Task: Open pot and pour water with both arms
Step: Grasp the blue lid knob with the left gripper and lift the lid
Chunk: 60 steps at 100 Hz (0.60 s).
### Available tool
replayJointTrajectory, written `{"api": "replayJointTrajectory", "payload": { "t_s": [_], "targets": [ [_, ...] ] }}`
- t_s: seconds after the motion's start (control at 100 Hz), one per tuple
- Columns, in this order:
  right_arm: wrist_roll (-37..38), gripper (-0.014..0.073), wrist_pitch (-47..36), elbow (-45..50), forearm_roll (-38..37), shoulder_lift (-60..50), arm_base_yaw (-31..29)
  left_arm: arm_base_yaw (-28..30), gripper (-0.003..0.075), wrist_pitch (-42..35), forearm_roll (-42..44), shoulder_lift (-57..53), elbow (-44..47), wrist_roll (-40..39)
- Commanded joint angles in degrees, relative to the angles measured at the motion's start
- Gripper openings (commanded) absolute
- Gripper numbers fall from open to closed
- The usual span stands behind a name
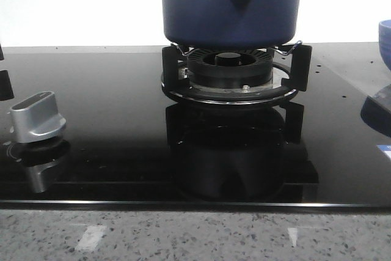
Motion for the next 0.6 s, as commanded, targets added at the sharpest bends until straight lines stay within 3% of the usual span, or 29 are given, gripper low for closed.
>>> {"api": "replayJointTrajectory", "payload": {
  "t_s": [0.0,0.17,0.24,0.35,0.59],
  "targets": [
    [-1.4,0.0083,-3.2,-2.1,-0.1,0.6,0.1,-2.9,0.0169,-3.2,-8.8,5.0,-4.2,8.2],
    [-1.4,0.0363,-3.2,-2.1,-0.2,0.6,0.1,-6.0,0.0354,-3.2,-17.9,15.5,-10.1,20.0],
    [-1.4,0.0447,-3.2,-2.1,-0.3,0.6,0.1,-6.8,0.0396,-3.0,-19.8,19.1,-12.6,23.0],
    [-1.4,0.0455,-3.2,-2.1,-0.7,0.6,0.1,-8.0,0.0432,-1.2,-21.1,25.5,-17.8,26.2],
    [-1.4,0.0456,-2.7,-2.1,-1.1,0.6,0.1,-8.7,0.0433,3.2,-21.6,37.4,-30.0,26.6]
  ]
}}
